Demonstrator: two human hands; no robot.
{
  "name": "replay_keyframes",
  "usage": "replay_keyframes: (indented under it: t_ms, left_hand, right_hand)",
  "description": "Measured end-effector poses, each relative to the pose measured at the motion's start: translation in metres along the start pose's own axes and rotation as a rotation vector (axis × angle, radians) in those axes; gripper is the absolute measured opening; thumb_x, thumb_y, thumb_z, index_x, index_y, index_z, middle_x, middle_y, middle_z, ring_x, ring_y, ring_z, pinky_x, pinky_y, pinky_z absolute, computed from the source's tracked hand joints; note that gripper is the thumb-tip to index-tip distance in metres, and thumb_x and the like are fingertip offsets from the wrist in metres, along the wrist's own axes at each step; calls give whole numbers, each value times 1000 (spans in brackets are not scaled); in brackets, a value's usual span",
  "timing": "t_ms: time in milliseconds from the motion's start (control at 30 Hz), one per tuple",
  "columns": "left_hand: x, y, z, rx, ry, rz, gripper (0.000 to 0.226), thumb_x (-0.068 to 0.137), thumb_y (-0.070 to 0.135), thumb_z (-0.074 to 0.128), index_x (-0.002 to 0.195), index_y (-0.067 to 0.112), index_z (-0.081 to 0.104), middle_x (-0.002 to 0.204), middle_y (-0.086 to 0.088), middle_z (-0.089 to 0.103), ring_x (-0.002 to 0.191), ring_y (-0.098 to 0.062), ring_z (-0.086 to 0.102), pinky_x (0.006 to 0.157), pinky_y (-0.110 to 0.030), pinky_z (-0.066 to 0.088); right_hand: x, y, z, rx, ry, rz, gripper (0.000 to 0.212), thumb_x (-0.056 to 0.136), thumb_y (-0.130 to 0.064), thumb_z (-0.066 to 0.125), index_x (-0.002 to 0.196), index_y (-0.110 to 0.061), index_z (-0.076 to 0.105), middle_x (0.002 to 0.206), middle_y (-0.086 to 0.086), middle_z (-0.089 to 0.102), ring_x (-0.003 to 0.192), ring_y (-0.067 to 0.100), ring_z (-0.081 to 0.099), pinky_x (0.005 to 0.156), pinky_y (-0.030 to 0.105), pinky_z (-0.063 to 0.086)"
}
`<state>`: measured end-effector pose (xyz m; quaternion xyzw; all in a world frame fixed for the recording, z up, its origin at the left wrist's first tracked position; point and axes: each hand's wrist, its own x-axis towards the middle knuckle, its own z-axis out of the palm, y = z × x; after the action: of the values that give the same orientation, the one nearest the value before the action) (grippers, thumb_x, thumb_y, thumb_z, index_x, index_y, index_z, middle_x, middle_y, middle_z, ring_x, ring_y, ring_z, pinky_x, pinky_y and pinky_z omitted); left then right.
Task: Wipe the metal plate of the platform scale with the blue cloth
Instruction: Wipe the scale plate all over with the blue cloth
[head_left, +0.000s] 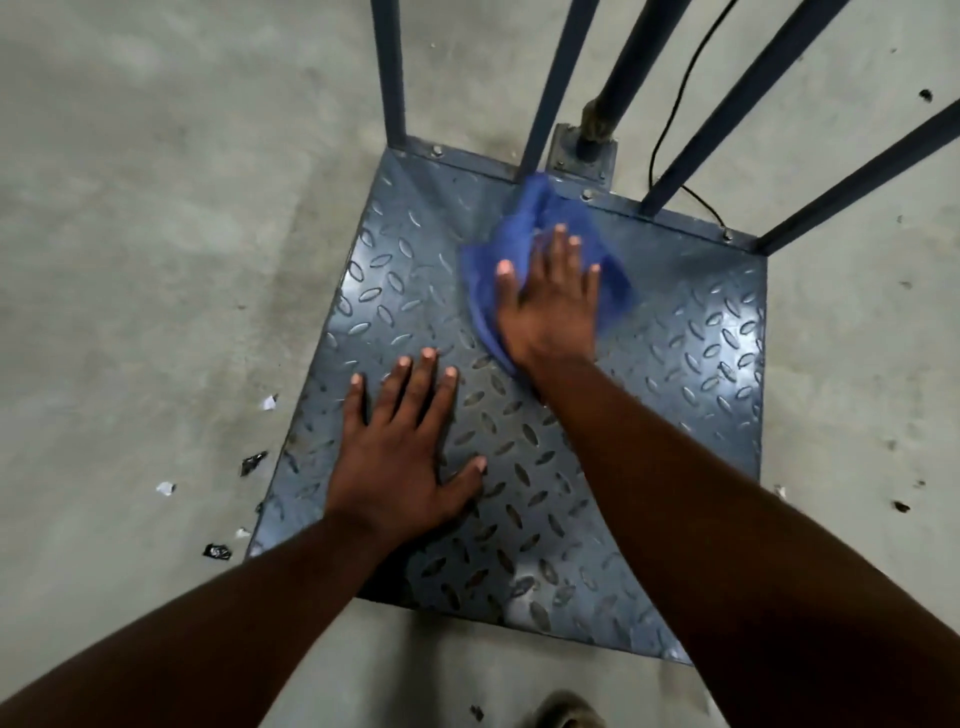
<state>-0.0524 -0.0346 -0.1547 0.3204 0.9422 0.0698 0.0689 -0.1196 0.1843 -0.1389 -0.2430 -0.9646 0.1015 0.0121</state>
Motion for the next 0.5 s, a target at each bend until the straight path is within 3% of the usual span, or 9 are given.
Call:
replay_keyframes:
  t_ms: [100,167,233,300,367,400,500]
  left_hand:
    - [-1,0,2,-29,11,2,94,89,77,49,162,19,43,171,-13,35,161,-33,26,129,-65,7]
    - [0,0,2,-39,19,-1,95,89,77,49,163,19,41,172,-12,33,162,-33,25,129,-66,7]
    - [0,0,1,-39,1,1,99,91,79,44,169,21,28,178,-9,18,164,-31,16,130,-65,2]
    - [-1,-1,1,-44,-16,5,100,93,82,36,172,24,15,180,-6,3,166,-29,6,130,-64,-3]
    - [0,-2,0,-61,-36,8,100,94,81,34,172,24,12,180,-6,0,166,-28,3,129,-65,-3]
    - [-1,-2,0,-74,-36,5,99,94,81,35,172,24,14,180,-6,3,166,-28,5,129,-65,-2]
    - [-1,-3,-2,-105,-25,3,94,92,78,43,168,23,30,175,-8,26,163,-31,20,129,-66,5]
  right_hand:
    - [-27,-40,16,-7,-87,-543,62,106,-52,29,160,-23,38,168,4,32,156,23,25,127,49,15]
    - [-5,-32,15,-38,-140,-705,60,106,-52,30,160,-28,37,168,1,32,156,21,25,127,48,16]
    - [31,-15,13,-64,-98,-549,63,106,-54,26,162,-29,31,170,4,27,157,24,22,127,51,14]
    - [59,-7,7,-44,-89,-230,65,107,-55,22,164,-25,22,172,6,19,159,28,15,128,52,9]
    - [55,-28,7,-44,-67,-102,63,107,-51,23,164,-23,22,172,8,20,159,29,14,128,52,8]
    - [43,-47,9,-32,-61,-159,61,107,-48,26,163,-23,26,171,8,23,158,29,17,127,52,10]
    - [-1,-96,20,48,-196,-601,54,105,-45,35,158,-30,39,168,-1,30,157,22,22,127,48,11]
